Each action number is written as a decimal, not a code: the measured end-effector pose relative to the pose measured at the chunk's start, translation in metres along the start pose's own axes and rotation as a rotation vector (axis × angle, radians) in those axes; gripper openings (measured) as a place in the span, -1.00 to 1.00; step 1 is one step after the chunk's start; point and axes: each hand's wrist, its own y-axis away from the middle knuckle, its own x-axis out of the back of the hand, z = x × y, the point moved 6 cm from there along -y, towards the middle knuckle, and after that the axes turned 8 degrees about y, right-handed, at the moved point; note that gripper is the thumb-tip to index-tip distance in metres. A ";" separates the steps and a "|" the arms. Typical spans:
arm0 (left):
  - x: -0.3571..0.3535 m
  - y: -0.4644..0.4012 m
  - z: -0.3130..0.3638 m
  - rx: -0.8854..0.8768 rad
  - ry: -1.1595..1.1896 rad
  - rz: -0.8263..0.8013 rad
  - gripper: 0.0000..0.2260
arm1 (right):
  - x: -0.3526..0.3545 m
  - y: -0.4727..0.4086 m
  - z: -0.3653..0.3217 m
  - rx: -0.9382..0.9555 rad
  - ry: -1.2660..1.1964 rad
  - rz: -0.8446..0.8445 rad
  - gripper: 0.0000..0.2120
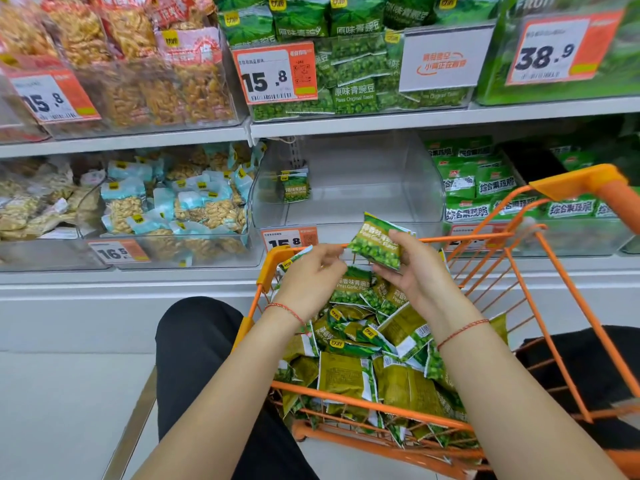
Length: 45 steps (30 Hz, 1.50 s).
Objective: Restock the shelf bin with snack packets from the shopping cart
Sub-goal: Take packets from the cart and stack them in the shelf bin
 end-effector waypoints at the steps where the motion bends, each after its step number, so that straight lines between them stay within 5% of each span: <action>1: -0.007 0.005 -0.003 0.022 -0.024 -0.156 -0.73 | 0.005 -0.001 0.000 -0.019 -0.027 0.049 -0.92; 3: -0.027 0.021 -0.008 0.026 -0.154 -0.510 -0.66 | 0.013 -0.001 -0.002 -0.032 -0.089 0.101 -0.91; 5: -0.040 0.030 -0.015 -0.026 -0.322 -0.673 -0.63 | 0.015 -0.001 -0.002 -0.044 -0.125 0.092 -0.91; 7: -0.042 0.027 -0.018 -0.077 -0.388 -0.640 -0.69 | 0.014 -0.001 0.001 -0.059 -0.098 0.052 -0.81; 10: -0.037 0.019 -0.019 -0.079 -0.262 -0.570 -0.89 | 0.016 -0.004 0.004 -0.041 -0.044 0.070 -0.26; 13: -0.021 0.014 -0.012 -0.150 -0.177 -0.452 -0.80 | 0.017 -0.009 0.005 -0.020 -0.002 0.076 -0.15; 15: -0.002 0.008 0.000 -0.171 -0.040 -0.312 -0.74 | 0.016 -0.009 0.005 -0.008 0.034 0.066 -0.19; 19: 0.037 -0.007 0.012 -0.043 0.311 -0.031 -0.71 | 0.001 -0.003 0.003 0.057 0.192 -0.040 -0.60; 24: 0.031 -0.017 0.019 -0.013 0.273 0.118 -0.71 | -0.018 0.005 0.005 0.106 0.174 -0.154 -0.86; 33: 0.022 -0.019 0.012 -0.037 0.229 0.240 -0.86 | -0.019 0.007 0.003 0.245 0.401 -0.135 -0.62; 40: 0.008 -0.007 0.028 -0.153 0.402 -0.032 -0.87 | -0.020 0.009 0.000 0.278 0.419 -0.148 -0.70; 45: 0.016 -0.013 0.026 -0.253 0.344 0.048 -0.89 | -0.031 0.008 -0.002 0.299 0.381 -0.200 -0.58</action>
